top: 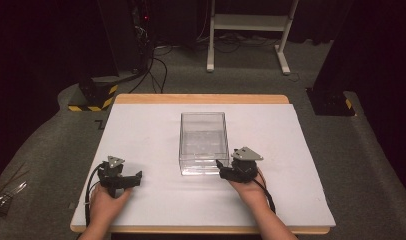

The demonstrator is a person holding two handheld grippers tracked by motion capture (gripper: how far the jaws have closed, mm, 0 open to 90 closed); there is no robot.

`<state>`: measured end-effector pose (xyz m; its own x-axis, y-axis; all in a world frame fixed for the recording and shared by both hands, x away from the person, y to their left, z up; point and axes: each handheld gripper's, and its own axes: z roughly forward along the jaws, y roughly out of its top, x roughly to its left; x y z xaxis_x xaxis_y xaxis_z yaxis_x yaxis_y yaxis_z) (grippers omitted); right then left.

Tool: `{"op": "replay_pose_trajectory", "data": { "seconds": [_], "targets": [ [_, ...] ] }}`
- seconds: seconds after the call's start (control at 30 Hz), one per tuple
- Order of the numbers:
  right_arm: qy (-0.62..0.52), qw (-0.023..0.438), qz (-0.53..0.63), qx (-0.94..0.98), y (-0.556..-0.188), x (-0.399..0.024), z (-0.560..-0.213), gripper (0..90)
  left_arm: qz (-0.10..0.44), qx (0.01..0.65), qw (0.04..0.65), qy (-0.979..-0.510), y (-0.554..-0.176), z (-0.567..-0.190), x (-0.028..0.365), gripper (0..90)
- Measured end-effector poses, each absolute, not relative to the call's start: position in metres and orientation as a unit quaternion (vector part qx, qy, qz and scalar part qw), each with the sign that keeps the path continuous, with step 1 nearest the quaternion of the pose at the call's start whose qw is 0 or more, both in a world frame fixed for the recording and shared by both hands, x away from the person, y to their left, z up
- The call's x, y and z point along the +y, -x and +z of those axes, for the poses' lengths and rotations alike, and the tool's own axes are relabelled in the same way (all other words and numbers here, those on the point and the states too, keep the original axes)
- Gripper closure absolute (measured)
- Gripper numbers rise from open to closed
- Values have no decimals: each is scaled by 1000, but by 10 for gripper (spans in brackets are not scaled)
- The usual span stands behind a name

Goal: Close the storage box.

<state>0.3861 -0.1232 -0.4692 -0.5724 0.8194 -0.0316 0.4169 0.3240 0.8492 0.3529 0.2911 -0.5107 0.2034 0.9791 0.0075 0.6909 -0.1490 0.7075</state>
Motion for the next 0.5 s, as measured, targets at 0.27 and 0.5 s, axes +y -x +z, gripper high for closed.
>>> {"op": "replay_pose_trajectory", "data": {
  "seconds": [0.27, 0.5],
  "targets": [
    [-394, 236, 429, 778, -378, -127, -467, 209, 245, 582, 296, -717, -353, -511, 291, 5],
    [-396, 232, 438, 773, -365, -140, -466, 208, 245, 582, 295, -718, -353, -511, 291, 5]
  ]
}}
